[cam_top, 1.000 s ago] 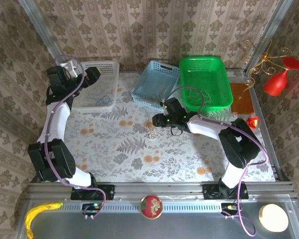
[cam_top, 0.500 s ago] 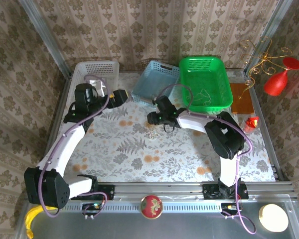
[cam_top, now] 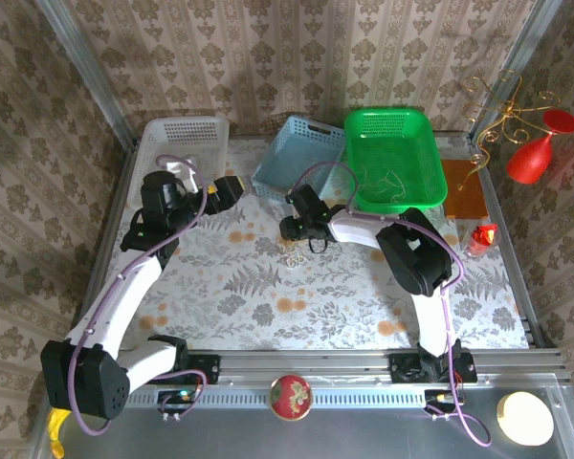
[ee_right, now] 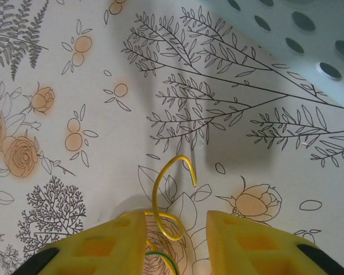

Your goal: Untangle the cables

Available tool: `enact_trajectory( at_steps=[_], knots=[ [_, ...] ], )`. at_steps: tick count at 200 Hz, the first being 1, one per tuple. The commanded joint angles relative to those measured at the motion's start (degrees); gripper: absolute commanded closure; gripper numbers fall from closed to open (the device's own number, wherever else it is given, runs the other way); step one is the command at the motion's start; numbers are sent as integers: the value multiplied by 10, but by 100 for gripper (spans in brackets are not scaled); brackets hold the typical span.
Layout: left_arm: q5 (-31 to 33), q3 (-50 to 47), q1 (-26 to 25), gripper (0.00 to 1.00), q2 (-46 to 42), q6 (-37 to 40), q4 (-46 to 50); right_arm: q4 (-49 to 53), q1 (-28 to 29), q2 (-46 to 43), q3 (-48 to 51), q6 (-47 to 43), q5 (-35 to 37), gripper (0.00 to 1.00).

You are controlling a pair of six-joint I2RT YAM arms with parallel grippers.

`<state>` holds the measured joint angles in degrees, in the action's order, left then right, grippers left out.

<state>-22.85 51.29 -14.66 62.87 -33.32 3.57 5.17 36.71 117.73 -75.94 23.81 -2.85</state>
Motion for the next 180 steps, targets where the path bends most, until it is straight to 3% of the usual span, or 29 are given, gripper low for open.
enact_trajectory(
  at_steps=[1,45,134,180],
  knots=[
    [1,-15,-5,0,-9,-13,-19,18,4,14,-21,-17,16,73],
    [-3,-30,-8,0,-11,-14,-21,28,4,-17,-16,-34,14,100],
    [-5,-92,-19,0,-16,-12,-39,18,4,-141,30,-25,-8,100],
    [-1,-134,-59,0,5,-25,-104,1,1,-195,54,9,-37,100]
  ],
)
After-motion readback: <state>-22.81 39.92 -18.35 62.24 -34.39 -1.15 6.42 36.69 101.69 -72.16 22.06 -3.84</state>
